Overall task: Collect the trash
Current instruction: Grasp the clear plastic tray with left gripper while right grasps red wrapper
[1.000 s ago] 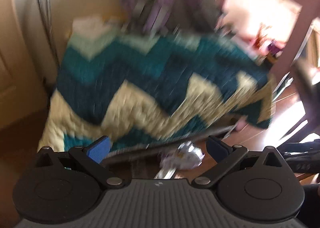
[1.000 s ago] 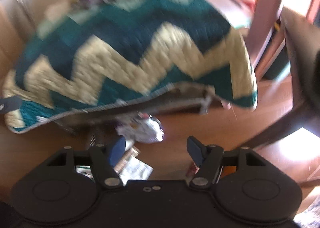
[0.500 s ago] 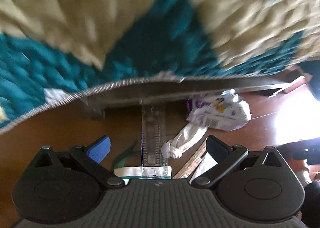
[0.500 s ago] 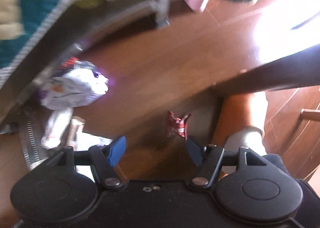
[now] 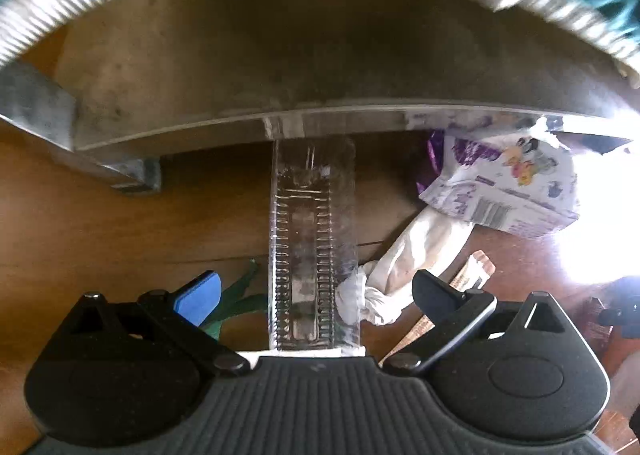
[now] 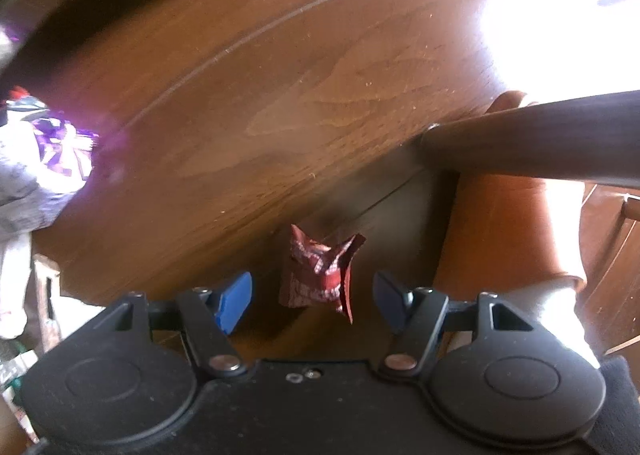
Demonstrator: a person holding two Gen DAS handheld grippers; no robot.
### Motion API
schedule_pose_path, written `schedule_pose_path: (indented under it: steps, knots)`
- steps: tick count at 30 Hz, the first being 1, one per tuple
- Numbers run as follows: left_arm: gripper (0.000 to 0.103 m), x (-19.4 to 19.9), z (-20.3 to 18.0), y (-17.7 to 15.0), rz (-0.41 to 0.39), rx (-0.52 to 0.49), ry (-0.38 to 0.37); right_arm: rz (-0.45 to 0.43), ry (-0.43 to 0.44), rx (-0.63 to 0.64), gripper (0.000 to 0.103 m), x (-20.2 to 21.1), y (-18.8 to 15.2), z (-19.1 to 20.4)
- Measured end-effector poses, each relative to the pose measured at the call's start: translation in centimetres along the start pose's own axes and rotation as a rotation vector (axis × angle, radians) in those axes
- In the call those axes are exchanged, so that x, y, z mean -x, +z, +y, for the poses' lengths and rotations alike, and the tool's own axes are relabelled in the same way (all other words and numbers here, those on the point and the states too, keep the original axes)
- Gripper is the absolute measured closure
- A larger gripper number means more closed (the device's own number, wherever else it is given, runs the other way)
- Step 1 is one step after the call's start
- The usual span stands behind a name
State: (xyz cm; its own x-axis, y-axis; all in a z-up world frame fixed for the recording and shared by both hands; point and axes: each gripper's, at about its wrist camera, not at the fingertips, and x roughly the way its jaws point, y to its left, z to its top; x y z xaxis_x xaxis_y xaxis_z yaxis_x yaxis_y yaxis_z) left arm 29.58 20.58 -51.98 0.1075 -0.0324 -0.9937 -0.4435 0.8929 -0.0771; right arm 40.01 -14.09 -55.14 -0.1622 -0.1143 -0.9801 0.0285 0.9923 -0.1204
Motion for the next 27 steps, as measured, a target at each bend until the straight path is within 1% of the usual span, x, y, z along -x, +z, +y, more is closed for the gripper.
schedule_pose_path:
  steps: [4, 7, 9, 10, 11, 12, 13, 14, 15, 18, 20, 23, 27]
  knots:
    - [0.001, -1.9, 0.0, 0.1, 0.014, -0.005, 0.003, 0.014, 0.007, -0.006, 0.039, -1.5, 0.1, -0.3]
    - [0.008, -2.5, 0.2, 0.5, 0.008, 0.009, -0.008, 0.005, 0.014, 0.005, 0.039, -1.9, 0.1, -0.4]
    - [0.019, -2.9, 0.2, 0.8, 0.01, 0.009, -0.008, 0.002, 0.014, 0.01, 0.041, -2.0, 0.0, -0.5]
    - [0.022, -3.1, 0.3, 0.9, 0.015, 0.013, -0.009, 0.005, 0.012, 0.011, 0.052, -2.1, -0.1, -0.4]
    - [0.029, -3.2, 0.4, 1.1, 0.02, 0.018, -0.011, 0.017, 0.004, 0.009, 0.065, -2.2, -0.1, -0.4]
    - [0.035, -3.3, 0.6, 1.1, 0.022, 0.026, -0.013, 0.023, 0.004, 0.003, 0.065, -2.3, -0.1, -0.5]
    - [0.038, -3.4, 0.7, 1.2, 0.028, 0.034, -0.017, 0.024, 0.005, -0.002, 0.065, -2.3, -0.1, -0.4]
    - [0.043, -3.5, 0.8, 1.3, 0.035, 0.037, -0.018, 0.023, -0.002, -0.002, 0.066, -2.3, -0.1, -0.4]
    - [0.05, -3.5, 0.8, 1.3, 0.039, 0.037, -0.014, 0.02, -0.018, 0.003, 0.068, -2.2, -0.2, -0.3]
    - [0.061, -3.6, 1.4, 1.5, 0.049, 0.049, -0.02, 0.029, -0.045, 0.018, 0.073, -2.0, -0.2, 0.1]
    - [0.063, -3.5, 1.7, 1.5, 0.053, 0.052, -0.01, 0.024, -0.054, 0.021, 0.074, -1.4, -0.4, 0.7]
    - [0.063, -2.8, 1.8, 1.4, 0.06, 0.066, -0.026, 0.023, -0.052, 0.025, 0.075, -0.4, -0.4, 1.3]
    - [0.063, -0.6, 1.7, 1.3, 0.074, 0.079, -0.02, 0.01, -0.021, 0.027, 0.075, 2.1, -1.3, 1.9]
